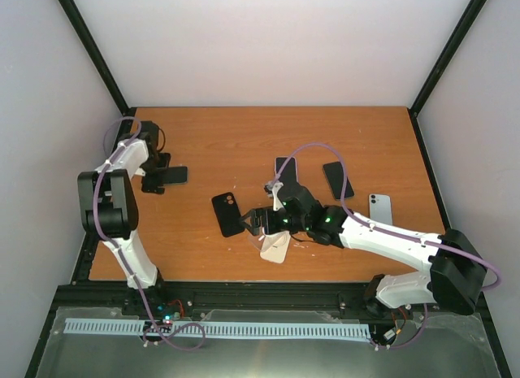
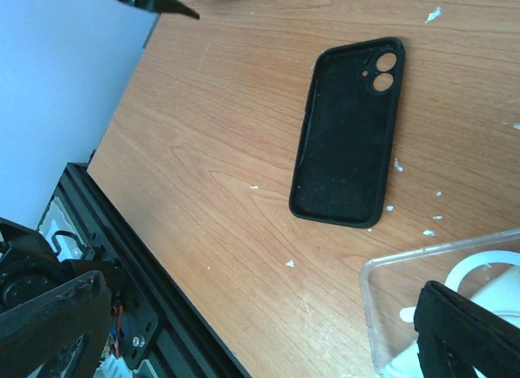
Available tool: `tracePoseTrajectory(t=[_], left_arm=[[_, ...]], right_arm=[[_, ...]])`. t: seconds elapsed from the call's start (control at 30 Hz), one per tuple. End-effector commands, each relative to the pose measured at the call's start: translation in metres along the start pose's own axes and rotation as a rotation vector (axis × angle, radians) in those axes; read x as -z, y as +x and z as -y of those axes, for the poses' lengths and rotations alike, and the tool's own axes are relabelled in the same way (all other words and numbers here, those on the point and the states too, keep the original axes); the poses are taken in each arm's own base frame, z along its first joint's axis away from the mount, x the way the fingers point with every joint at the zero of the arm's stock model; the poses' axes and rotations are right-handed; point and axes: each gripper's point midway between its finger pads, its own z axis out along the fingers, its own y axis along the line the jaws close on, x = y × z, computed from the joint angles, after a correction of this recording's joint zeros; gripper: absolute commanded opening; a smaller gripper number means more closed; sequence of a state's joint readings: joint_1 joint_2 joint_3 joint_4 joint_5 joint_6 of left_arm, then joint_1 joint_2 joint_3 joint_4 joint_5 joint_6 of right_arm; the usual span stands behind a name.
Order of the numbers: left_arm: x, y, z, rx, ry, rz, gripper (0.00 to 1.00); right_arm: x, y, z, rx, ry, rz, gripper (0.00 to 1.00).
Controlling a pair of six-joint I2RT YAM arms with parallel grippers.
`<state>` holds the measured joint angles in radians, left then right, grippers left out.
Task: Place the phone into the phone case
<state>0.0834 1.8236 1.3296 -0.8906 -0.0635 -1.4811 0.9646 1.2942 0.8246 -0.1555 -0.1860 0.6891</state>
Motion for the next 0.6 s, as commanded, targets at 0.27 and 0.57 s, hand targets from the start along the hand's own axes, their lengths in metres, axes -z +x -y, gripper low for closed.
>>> tracePoseTrajectory(t=[0.27, 0.57], left_arm=[[-0.012, -0.024, 0.064, -0.002, 0.014, 0.009, 0.94], [-0.035, -0.016, 0.056, 0.018, -0.075, -0.036, 0.94]], right_arm=[[0.004, -0.001, 0.012, 0.012, 0.070, 0.016, 1.00], [0.018, -0.009, 0.017, 0.026, 0.113, 0.066, 1.00]])
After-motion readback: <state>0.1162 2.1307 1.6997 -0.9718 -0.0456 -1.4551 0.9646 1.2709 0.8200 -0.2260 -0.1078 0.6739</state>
